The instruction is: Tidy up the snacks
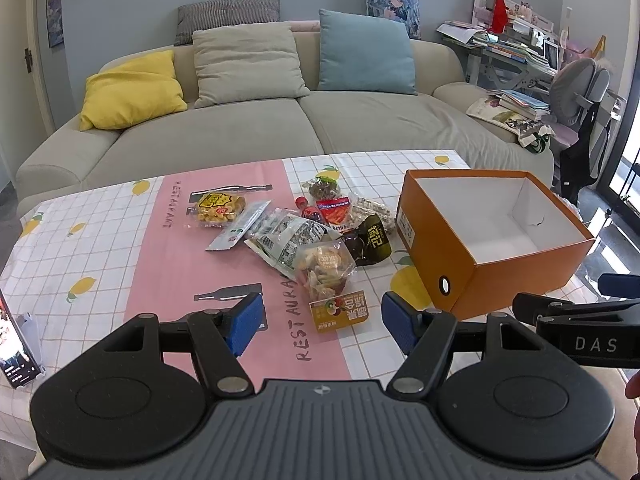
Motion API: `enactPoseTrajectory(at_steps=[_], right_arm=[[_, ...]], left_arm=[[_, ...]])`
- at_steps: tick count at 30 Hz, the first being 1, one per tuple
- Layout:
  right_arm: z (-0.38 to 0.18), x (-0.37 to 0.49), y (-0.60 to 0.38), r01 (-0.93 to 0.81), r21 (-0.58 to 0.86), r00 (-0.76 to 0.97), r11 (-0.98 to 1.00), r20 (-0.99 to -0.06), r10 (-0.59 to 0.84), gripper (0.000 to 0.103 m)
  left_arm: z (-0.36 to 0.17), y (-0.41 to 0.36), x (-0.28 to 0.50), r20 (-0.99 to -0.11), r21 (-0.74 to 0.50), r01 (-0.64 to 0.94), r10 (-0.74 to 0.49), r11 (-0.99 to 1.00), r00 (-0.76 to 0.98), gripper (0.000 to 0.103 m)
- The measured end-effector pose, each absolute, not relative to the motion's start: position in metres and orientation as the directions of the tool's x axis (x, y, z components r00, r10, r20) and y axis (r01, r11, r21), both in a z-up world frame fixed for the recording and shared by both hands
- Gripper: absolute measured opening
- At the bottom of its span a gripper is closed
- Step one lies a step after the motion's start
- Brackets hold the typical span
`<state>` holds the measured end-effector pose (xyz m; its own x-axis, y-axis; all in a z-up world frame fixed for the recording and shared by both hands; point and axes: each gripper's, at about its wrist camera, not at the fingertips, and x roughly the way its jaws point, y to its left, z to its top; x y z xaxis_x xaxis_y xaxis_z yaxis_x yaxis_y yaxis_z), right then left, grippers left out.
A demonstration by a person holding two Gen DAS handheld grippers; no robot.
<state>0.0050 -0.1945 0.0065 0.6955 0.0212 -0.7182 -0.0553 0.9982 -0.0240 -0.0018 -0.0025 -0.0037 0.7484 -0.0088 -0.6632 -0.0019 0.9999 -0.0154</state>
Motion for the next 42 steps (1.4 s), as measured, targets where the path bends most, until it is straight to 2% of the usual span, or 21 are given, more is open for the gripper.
enactPoseTrajectory(at_steps=[33, 39, 42], right_arm=[[0.006, 0.004, -0.192, -0.065, -0.019, 0.691, 0.998, -0.722, 0.031, 0.1], [0.002, 0.004, -0.191, -0.083, 0.006, 0.717, 0.997, -0.694, 0.064, 0.099], [-0.002, 0.007, -0.186, -0.111, -0.007, 0.727, 0.994, -0.682, 0.076, 0.091]], left_arm=[[-0.007, 0.0, -0.003, -0.653, -0.046, 0.006, -0.035, 0.999, 0.757, 0.08], [-0.011, 0.003, 0.001, -0.663, -0.119, 0.008, -0.085, 0.993, 0.744, 0.065], [-0.015, 0.008, 0.009, -0.692, -0.179, -0.007, -0.12, 0.984, 0.711, 0.063]])
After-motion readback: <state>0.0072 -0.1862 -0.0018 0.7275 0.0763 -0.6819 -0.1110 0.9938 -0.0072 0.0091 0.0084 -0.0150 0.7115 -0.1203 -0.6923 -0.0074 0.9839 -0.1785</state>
